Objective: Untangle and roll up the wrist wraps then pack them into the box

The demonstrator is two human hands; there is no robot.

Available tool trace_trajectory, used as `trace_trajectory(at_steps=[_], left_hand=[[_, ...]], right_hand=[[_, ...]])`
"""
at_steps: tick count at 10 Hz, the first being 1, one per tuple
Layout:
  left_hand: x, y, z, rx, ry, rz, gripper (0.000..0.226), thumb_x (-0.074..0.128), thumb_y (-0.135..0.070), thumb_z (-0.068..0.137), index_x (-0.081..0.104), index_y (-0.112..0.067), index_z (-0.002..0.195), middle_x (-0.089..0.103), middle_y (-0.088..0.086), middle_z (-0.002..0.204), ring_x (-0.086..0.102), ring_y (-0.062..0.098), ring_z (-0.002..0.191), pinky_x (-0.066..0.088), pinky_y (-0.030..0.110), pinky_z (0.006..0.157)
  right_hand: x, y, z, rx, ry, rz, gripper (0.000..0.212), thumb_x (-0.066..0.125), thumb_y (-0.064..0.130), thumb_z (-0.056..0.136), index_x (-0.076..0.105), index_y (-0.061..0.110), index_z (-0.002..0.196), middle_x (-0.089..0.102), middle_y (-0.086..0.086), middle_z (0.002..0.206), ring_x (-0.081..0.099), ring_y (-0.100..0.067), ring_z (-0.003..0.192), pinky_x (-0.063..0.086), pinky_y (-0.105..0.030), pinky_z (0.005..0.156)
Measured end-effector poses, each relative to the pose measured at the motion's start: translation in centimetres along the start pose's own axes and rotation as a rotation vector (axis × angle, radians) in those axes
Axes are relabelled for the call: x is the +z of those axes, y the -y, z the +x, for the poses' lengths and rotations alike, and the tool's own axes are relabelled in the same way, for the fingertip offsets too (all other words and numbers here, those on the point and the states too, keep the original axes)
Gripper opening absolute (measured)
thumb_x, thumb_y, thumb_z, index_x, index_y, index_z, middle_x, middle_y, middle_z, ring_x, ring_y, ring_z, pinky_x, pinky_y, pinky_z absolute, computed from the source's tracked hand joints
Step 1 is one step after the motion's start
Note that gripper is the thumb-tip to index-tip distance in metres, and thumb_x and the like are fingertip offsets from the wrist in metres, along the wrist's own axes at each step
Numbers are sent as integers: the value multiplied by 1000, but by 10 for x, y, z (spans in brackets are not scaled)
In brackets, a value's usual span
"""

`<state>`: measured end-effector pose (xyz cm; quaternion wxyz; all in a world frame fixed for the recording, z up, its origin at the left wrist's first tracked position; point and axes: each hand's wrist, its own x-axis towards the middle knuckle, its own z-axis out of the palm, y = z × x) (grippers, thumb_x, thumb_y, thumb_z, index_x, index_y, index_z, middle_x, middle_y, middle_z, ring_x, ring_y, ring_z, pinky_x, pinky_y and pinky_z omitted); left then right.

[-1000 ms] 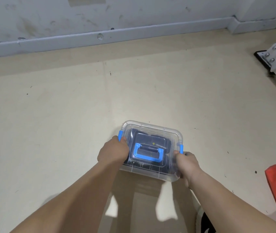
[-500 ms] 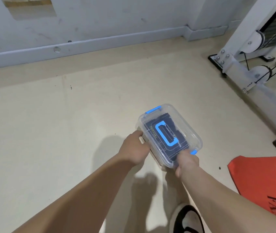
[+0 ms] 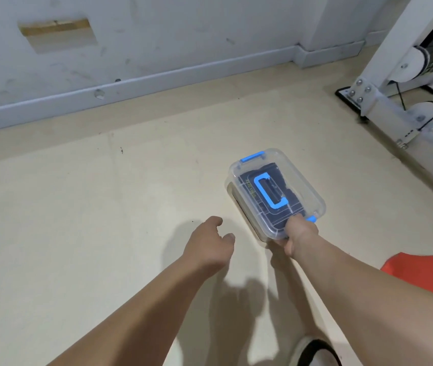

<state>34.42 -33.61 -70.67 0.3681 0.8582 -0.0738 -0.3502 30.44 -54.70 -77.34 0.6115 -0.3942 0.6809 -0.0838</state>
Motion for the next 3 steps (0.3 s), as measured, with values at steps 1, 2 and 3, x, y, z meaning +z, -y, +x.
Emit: trace_trajectory(at_steps=[1,2,3], left_hand=[[-11,6,3,0,-25,14,56,55,-32,106,39,-20,159,50,3,153,56,24,132,45,35,110],[-14,9,1,4,-28,24,56,54,-32,106,39,-20,159,49,5,155,55,24,134,44,33,109],[-15,5,-4,44,-16,35,57,53,-32,107,37,-19,160,46,4,159,50,24,141,42,37,115]], right_hand=[[3,1,0,10,-42,-4,38,49,40,107,47,20,140,70,-7,114,75,-27,94,66,-47,83],[-1,-6,1,-18,-43,-48,52,38,57,105,51,17,137,70,-6,111,72,-28,99,61,-46,94],[1,-23,-7,36,-42,-57,68,21,69,102,55,14,125,68,-4,111,65,-29,105,49,-44,106]])
